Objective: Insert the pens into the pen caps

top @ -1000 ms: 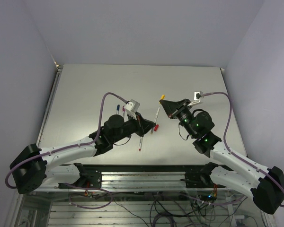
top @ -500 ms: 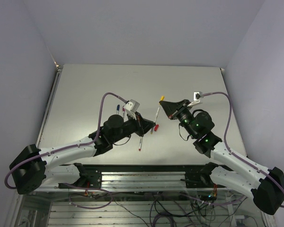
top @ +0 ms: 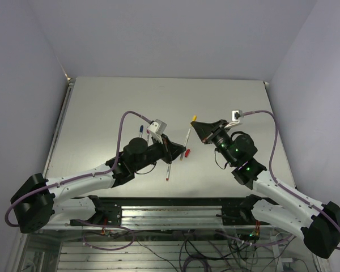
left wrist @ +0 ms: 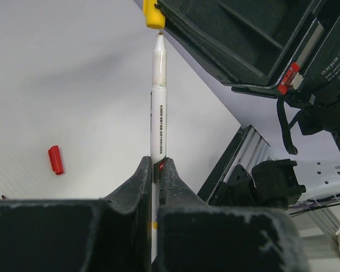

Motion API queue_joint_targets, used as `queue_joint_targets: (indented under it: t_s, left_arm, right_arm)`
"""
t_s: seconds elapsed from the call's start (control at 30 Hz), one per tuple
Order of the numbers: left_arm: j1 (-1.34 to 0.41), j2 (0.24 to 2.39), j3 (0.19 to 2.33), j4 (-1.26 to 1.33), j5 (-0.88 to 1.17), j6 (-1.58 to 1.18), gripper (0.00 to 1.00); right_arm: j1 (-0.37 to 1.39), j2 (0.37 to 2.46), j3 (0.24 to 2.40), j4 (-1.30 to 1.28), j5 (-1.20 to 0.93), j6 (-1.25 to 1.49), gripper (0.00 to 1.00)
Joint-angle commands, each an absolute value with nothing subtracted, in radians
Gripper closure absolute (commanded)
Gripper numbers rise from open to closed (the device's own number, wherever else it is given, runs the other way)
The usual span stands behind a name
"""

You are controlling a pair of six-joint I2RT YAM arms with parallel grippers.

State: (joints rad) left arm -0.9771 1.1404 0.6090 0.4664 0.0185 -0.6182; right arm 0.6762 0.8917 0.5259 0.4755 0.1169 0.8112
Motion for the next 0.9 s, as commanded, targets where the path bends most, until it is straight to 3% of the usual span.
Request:
queue_joint_targets:
  t_s: [0.0,0.87]
  left_arm:
    - [-0.983,1.121,0.598,0.502,0.001,-0.616,0.93]
    - [-0.983,1.112,0.580,0.523,-0.018,-0.627,0.93]
  right_arm:
    - [0.680,0.880,0.535,0.467,0.096,0.810,1.00]
    - [0.690,0.895,0.533,0.431,0.044,0.843,1.00]
